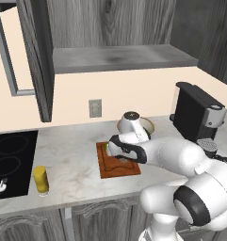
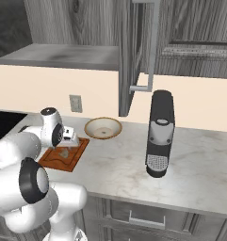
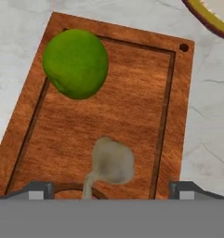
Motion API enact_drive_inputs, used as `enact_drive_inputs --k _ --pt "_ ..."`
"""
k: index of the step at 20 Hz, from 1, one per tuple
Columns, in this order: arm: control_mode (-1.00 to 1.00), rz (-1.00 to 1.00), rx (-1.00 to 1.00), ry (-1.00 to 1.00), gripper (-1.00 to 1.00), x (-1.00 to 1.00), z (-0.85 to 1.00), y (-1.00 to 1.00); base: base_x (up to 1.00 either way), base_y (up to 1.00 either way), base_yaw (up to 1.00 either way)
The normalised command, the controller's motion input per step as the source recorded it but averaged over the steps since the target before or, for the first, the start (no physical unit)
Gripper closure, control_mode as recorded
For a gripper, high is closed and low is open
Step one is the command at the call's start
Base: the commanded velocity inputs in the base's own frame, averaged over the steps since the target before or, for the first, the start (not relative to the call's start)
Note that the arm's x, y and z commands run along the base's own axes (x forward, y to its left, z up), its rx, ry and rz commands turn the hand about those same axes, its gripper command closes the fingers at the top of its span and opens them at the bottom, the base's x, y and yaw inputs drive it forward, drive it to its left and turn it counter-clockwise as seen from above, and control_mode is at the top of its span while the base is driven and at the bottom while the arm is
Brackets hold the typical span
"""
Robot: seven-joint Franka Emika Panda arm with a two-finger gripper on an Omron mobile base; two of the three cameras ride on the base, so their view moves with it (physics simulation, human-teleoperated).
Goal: Open the cabinet. Place the bowl and condiment on the counter. Then place the lime and garlic on the cutting board.
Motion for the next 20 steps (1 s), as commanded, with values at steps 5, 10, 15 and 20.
enact_drive_inputs --k 5,10,15,20 --pt "-1.00 -0.08 0.01 -0.09 -1.00 -0.16 0.69 0.00 0.00 0.00 0.00" --pt "-1.00 -0.08 0.04 0.00 -1.00 -0.03 0.87 0.00 0.00 0.00 0.00" --pt "-1.00 -0.07 0.06 0.00 -1.00 -0.02 0.85 -0.06 0.00 0.00 0.00" --pt "-1.00 -0.05 0.05 0.00 -1.00 -0.10 0.70 -0.15 0.00 0.00 0.00"
